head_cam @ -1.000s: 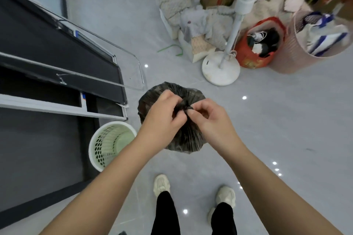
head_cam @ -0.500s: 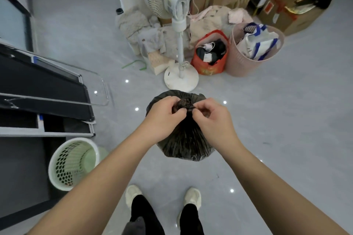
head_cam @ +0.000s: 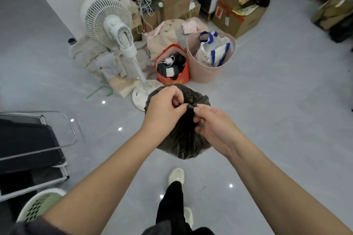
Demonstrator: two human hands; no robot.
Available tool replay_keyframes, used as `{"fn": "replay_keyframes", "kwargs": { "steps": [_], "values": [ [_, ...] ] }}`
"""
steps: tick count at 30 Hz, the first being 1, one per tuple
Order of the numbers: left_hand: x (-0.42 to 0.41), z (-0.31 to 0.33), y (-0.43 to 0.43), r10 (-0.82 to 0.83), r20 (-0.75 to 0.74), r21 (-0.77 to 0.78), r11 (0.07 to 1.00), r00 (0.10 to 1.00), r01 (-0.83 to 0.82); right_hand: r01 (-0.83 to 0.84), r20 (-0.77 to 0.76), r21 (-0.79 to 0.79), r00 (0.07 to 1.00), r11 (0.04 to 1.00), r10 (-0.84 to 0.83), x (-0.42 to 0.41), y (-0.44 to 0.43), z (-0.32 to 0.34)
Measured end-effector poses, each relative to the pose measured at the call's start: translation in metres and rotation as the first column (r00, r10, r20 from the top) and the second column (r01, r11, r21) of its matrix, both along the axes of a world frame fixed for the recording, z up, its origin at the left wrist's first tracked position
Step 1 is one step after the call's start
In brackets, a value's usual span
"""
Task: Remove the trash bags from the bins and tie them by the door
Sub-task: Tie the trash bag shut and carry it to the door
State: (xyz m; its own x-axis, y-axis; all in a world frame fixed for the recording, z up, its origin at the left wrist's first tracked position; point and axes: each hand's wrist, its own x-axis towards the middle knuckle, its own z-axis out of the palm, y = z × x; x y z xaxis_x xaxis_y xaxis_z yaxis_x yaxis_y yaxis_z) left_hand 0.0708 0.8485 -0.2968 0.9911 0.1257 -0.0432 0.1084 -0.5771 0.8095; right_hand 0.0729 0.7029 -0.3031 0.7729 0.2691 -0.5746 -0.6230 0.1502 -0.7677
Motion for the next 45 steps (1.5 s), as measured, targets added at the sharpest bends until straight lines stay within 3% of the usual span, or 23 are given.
{"fn": "replay_keyframes", "kwargs": {
  "steps": [3,8,11,15,21,28,35,45],
  "values": [
    [0.036,0.007,-0.021,-0.156,0.055,0.115,0.982,0.986,0.149,0.074,-0.003,-0.019,0.997,0.997,-0.074,0.03,-0.022,0.003],
    [0.088,0.021,-0.061,-0.29,0.025,0.111,0.952,0.957,0.285,0.216,-0.007,-0.006,0.976,0.976,-0.216,0.076,-0.064,0.008],
    [0.12,0.021,-0.093,-0.281,0.008,0.081,0.957,0.96,0.279,0.223,0.02,-0.037,0.975,0.974,-0.222,0.102,-0.093,0.004],
    [0.162,0.016,-0.151,-0.264,-0.001,0.155,0.953,0.965,0.261,0.221,0.061,-0.111,0.975,0.969,-0.215,0.142,-0.141,0.001],
    [0.213,0.008,-0.258,-0.343,0.008,0.36,0.877,0.939,0.317,0.232,0.296,-0.417,0.949,0.879,-0.11,0.198,-0.244,-0.005],
    [0.278,0.016,-0.364,-0.41,0.049,0.304,0.875,0.911,0.377,0.171,0.398,-0.405,0.917,0.898,0.005,0.269,-0.365,-0.006],
    [0.374,0.01,-0.45,-0.437,0.011,0.234,0.876,0.899,0.423,0.066,0.504,-0.604,0.803,0.794,0.317,0.353,-0.465,-0.016],
    [0.568,0.021,-0.603,-0.561,0.052,0.249,0.809,0.826,0.533,0.18,0.515,-0.693,0.802,0.698,0.303,0.535,-0.614,-0.018]
  ]
}}
